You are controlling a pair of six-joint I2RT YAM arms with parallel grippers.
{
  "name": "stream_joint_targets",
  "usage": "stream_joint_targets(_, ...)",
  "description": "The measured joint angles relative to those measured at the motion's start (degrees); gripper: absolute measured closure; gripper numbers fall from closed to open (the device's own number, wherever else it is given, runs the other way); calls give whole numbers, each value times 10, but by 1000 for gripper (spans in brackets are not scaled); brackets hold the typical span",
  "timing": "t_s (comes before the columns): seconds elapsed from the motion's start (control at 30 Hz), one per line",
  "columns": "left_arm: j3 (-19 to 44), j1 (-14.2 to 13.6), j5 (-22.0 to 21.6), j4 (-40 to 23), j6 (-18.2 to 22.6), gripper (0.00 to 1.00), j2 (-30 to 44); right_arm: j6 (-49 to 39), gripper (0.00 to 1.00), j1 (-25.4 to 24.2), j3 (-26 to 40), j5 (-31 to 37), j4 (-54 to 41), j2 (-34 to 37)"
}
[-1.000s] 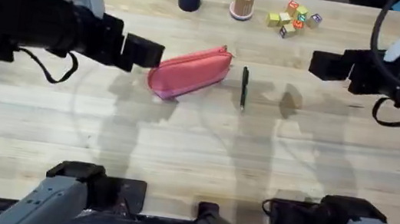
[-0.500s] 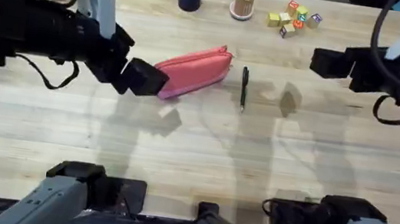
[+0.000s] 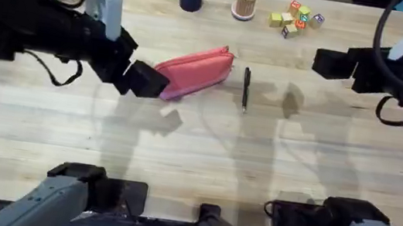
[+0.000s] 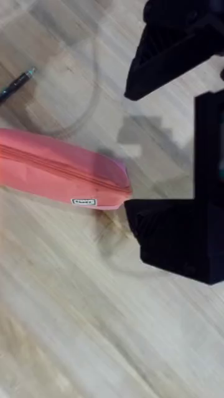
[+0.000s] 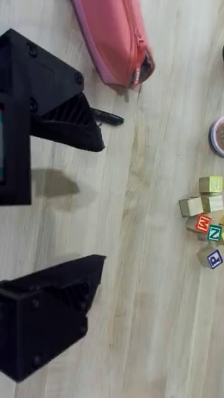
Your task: Unzip the bag, pick up the pens from the table one at a time and place them inside, then zip the bag closed.
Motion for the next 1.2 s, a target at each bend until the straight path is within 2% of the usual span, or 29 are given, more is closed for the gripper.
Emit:
stream_joint_targets(0.4,0,0,-1,10,4,6,130,0,5,0,0,0,0,0)
stream_joint_targets(0.93,0,0,7,78,14,22,246,0,5,0,0,0,0,0)
stream_joint_targets(1.0,0,0,9,79,15,160,247,0,5,0,0,0,0,0)
stream_joint_targets(1.07,0,0,12,80,15,383,247,0,5,0,0,0,0,0)
stream_joint_targets(1.13,0,0,14,80,17,661,247,0,5,0,0,-2,0,0)
stream_joint_targets(1.2,0,0,15,81,18,833,247,0,5,0,0,-10,0,0)
